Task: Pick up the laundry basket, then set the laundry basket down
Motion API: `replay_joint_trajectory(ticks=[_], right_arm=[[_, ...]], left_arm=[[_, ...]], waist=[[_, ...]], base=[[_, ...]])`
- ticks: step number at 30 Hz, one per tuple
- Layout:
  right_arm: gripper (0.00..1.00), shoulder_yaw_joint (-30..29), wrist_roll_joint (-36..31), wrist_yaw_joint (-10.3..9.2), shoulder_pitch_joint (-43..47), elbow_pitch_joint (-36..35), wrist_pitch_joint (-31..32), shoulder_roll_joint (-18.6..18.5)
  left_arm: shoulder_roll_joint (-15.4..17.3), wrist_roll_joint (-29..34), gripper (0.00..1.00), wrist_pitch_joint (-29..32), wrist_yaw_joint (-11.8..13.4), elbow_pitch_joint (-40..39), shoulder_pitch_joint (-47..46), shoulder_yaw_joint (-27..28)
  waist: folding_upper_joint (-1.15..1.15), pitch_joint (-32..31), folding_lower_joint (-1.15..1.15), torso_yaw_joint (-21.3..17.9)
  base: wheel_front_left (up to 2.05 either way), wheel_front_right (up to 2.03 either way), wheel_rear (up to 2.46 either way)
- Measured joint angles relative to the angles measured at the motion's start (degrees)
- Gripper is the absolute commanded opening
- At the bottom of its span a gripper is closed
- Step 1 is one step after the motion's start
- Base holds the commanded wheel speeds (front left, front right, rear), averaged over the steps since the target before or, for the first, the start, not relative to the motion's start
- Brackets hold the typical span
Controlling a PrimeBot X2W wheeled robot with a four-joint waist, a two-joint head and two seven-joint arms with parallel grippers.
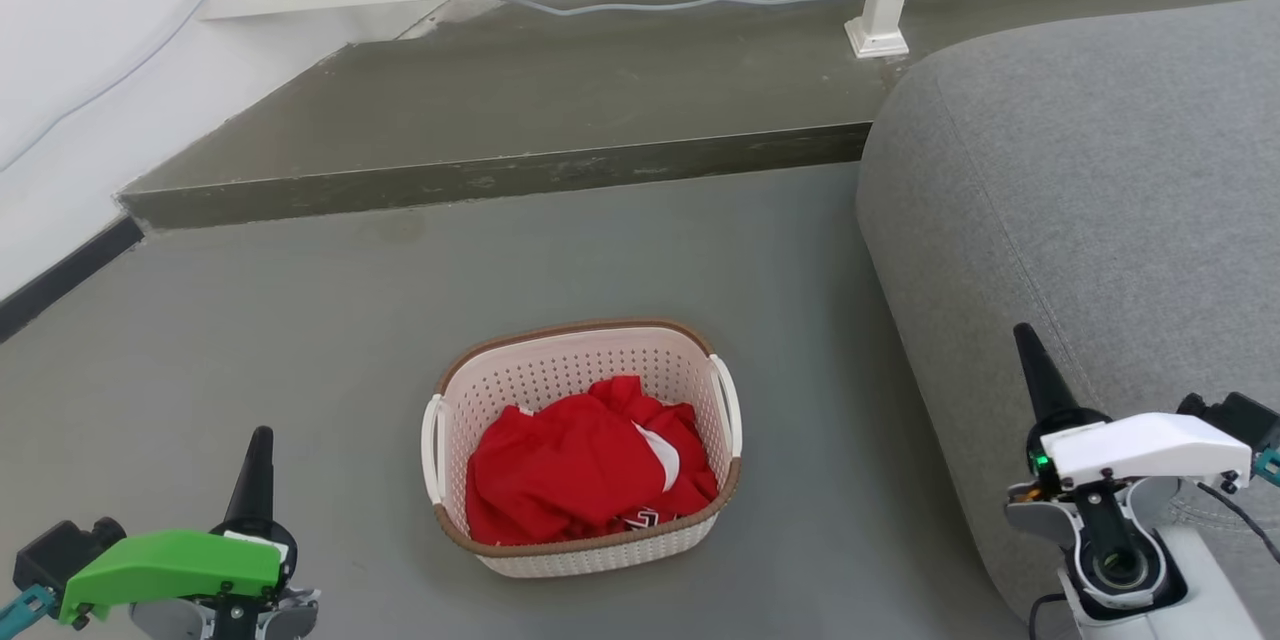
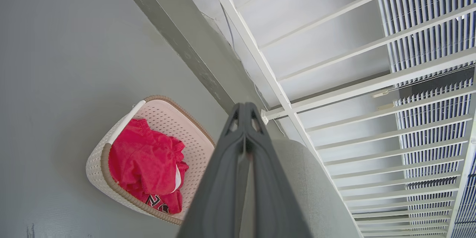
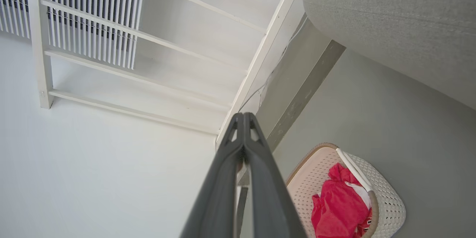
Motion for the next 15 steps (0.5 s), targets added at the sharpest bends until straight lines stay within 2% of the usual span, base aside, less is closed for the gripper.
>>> replay_joint_trajectory(ticks=[15], right_arm=[[0.00, -3.6, 11.3, 1.25, 0.0, -0.1, 2.5, -0.2]], left_arm=[[0.0, -10.3, 0.00, 2.8, -0.2, 0.2, -0.6, 1.0]], waist=[[0.00, -0.6, 0.00, 0.3]], base=[[0.00, 0.00, 0.00]])
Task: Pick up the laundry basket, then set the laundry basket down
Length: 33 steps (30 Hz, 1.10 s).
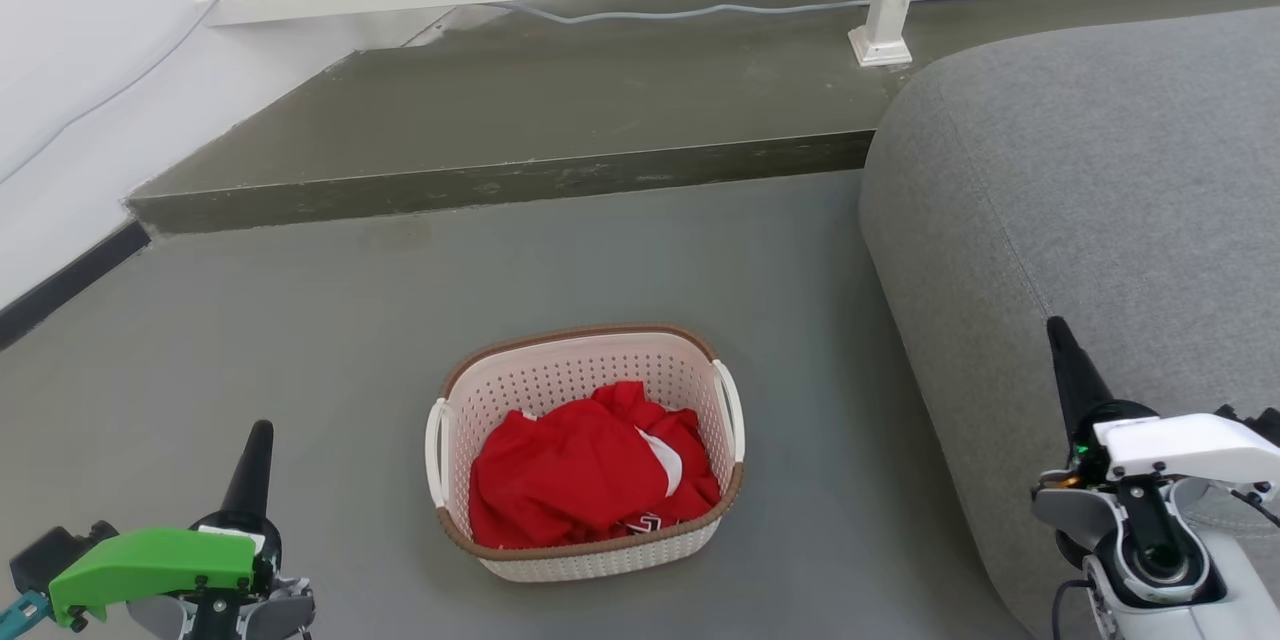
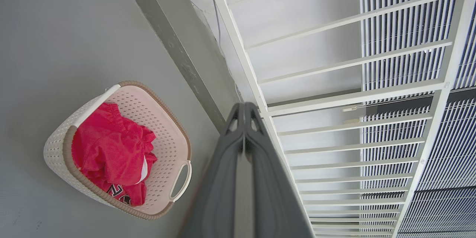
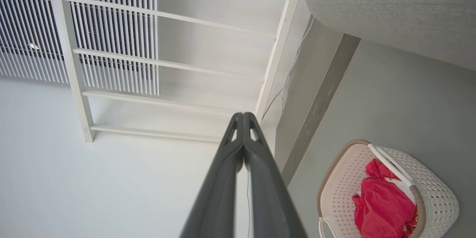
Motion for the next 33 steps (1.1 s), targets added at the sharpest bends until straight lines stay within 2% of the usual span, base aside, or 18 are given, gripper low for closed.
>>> replay_joint_trajectory(ticks=[19, 33], right_arm=[[0.00, -4.5, 14.0, 1.74, 0.0, -0.1, 3.0, -0.4], [0.00, -4.7, 14.1, 1.75, 0.0, -0.1, 3.0, -0.4]], left_arm=[[0.0, -12.5, 0.00, 3.5, -0.3, 0.2, -1.2, 1.4], [0.0, -13.2, 0.00, 3.5, -0.5, 0.1, -1.2, 1.4]], waist=[[0.00, -0.7, 0.00, 0.4], [0.00, -0.7, 0.00, 0.4]], base=[[0.00, 0.00, 0.00], [0.00, 0.00, 0.00]])
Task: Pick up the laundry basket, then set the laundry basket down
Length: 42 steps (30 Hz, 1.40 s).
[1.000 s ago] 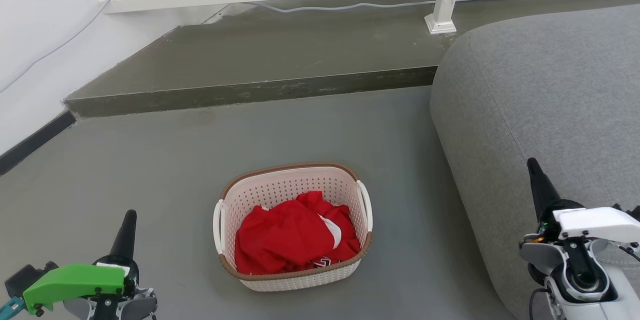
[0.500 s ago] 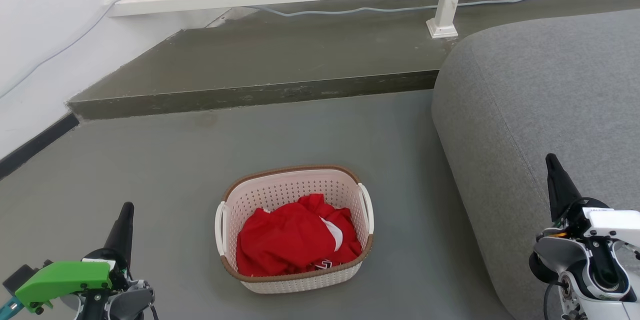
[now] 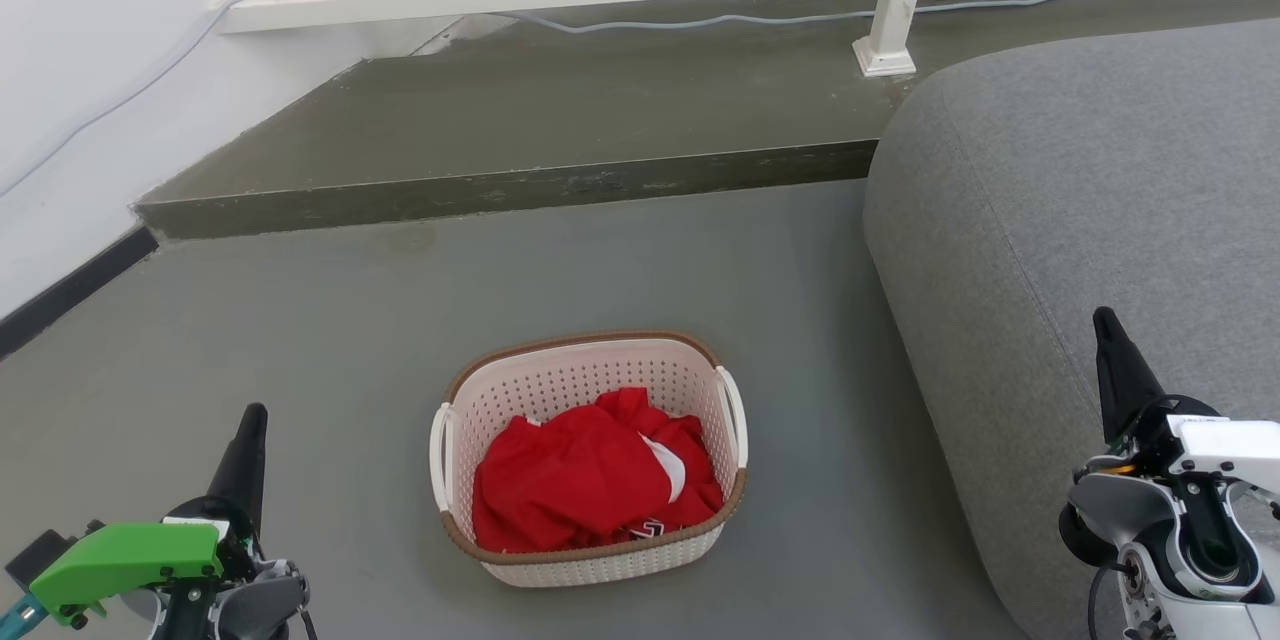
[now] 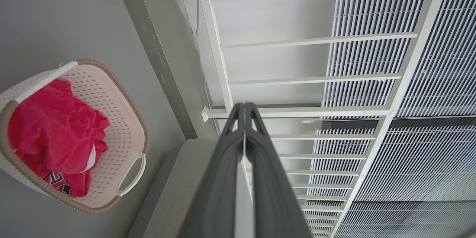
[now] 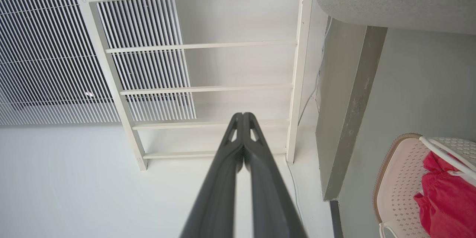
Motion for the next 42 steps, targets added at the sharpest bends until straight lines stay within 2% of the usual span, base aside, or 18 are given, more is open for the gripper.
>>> replay_joint_trajectory(ticks=[42], right_arm=[[0.00, -0.2, 0.0, 0.10, 0.0, 0.2, 0.3, 0.0]], left_arm=[[0.0, 0.0, 0.00, 0.0, 0.0, 0.0, 0.0, -0.1]], waist=[[0.00, 0.0, 0.00, 0.0]], base=[[0.00, 0.00, 0.00]])
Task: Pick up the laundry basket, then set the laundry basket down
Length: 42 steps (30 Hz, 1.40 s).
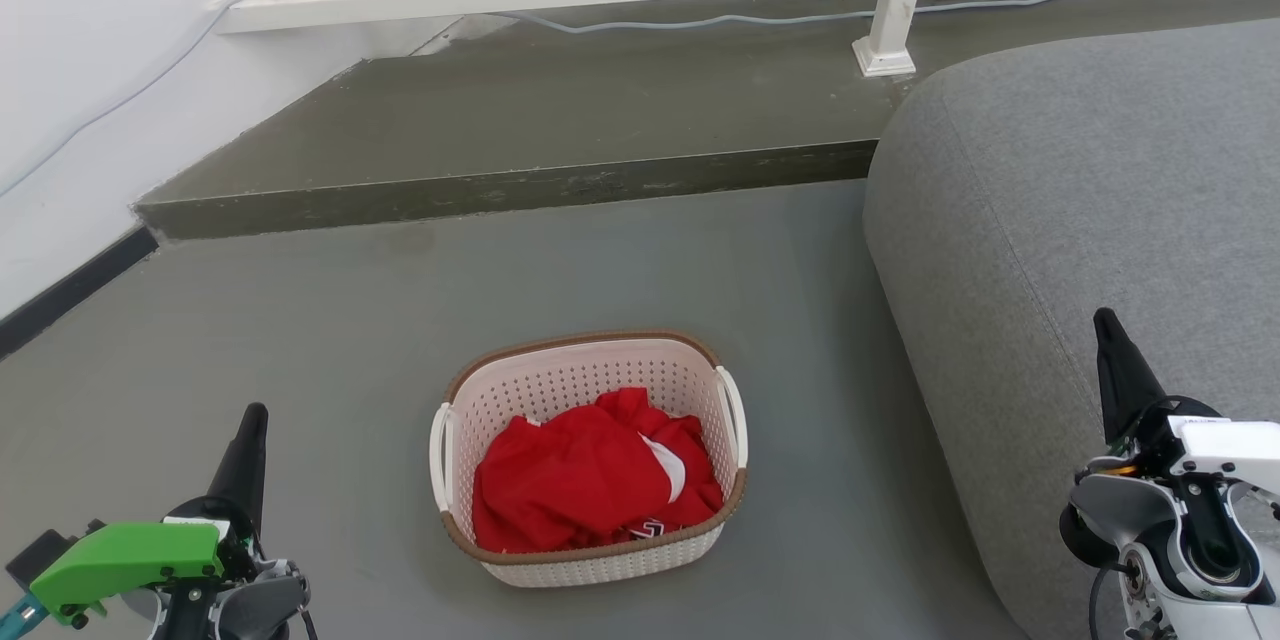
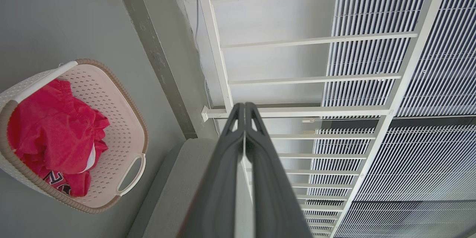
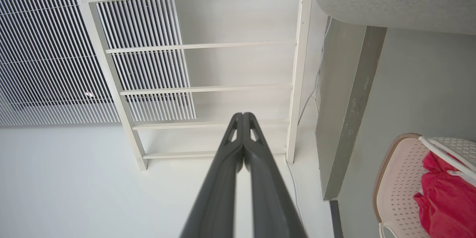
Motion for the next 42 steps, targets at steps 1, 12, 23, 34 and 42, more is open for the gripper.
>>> replay_joint_trajectory(ticks=[1, 12, 23, 34, 42], right_arm=[[0.00, 0.0, 0.0, 0.00, 0.0, 0.0, 0.0, 0.0], [0.00, -0.1, 0.0, 0.07, 0.0, 0.1, 0.0, 0.0], [0.00, -0.1, 0.0, 0.07, 0.0, 0.1, 0.0, 0.0], [0.00, -0.2, 0.0, 0.07, 0.0, 0.1, 0.2, 0.0], [0.00, -0.3, 0.0, 0.07, 0.0, 0.1, 0.2, 0.1]], left_arm=[[0.0, 0.0, 0.00, 0.0, 0.0, 0.0, 0.0, 0.0], [0.0, 0.0, 0.00, 0.0, 0.0, 0.0, 0.0, 0.0], [0.0, 0.0, 0.00, 0.0, 0.0, 0.0, 0.0, 0.0], [0.0, 0.0, 0.00, 0.0, 0.0, 0.0, 0.0, 0.0], [0.0, 0.0, 0.00, -0.1, 0.0, 0.0, 0.0, 0.0]], waist=[[0.00, 0.0, 0.00, 0.0], [0.00, 0.0, 0.00, 0.0], [0.00, 0.0, 0.00, 0.0], [0.00, 0.0, 0.00, 0.0], [0.00, 0.0, 0.00, 0.0]], base=[[0.00, 0.00, 0.00], [0.00, 0.00, 0.00], [0.00, 0.00, 0.00], [0.00, 0.00, 0.00], [0.00, 0.00, 0.00]])
